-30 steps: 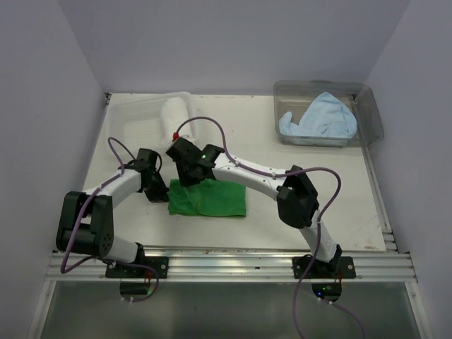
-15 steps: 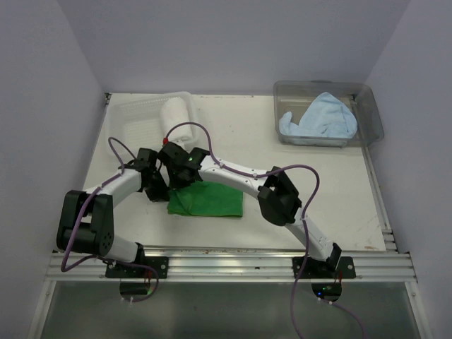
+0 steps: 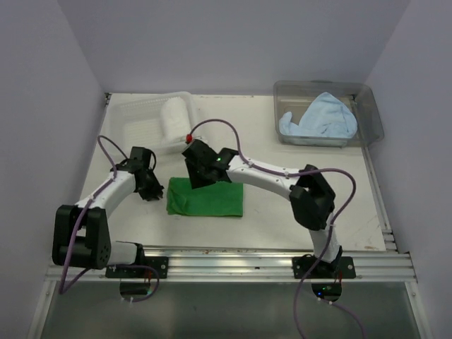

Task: Roll the towels
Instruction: Fold the towel

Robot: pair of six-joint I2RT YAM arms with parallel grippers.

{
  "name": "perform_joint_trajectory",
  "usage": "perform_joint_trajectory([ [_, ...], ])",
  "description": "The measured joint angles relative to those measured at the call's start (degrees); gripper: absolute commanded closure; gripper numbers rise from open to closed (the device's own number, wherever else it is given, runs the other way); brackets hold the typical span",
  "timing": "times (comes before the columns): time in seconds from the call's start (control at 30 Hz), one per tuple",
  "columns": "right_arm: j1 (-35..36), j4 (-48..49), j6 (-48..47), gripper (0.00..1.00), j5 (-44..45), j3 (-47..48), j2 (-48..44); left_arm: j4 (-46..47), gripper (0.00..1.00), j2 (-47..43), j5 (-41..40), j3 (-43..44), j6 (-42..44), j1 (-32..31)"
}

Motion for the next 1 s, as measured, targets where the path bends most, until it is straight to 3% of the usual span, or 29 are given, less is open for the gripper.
perform_joint_trajectory([
  [0.03,-1.2,0.7,0.0,0.7,0.2,-3.5,-3.4,-0.7,0.8,-1.2,-0.7,0.5,0.0,0.2],
  [0.23,-11.0,4.4,0.9,0.84,2.7,-18.9,-17.8,-0.5,0.8,-6.4,-0.1,3.4,0.4,-2.3],
  [0.43,-12.1,4.3,1.5,0.86,2.6,-25.6,-18.2,5.2,0.82,-3.0,7.9,6.3,1.1,-14.8],
  [0.53,-11.7,4.5,1.5,0.86,2.2,-25.7,-16.9,6.6,0.81,0.3,10.4,6.2,2.5,-16.7],
  [0.77,-12.5,4.9,1.4,0.88,0.8,-25.7,-11.4,3.9,0.85,6.6,5.6,6.5,7.2,-15.0],
  [1.0,-15.4,6.1,2.0,0.88,0.0,-28.1,-10.5,-0.5,0.85,5.7,2.5,4.6,7.9,-4.6],
])
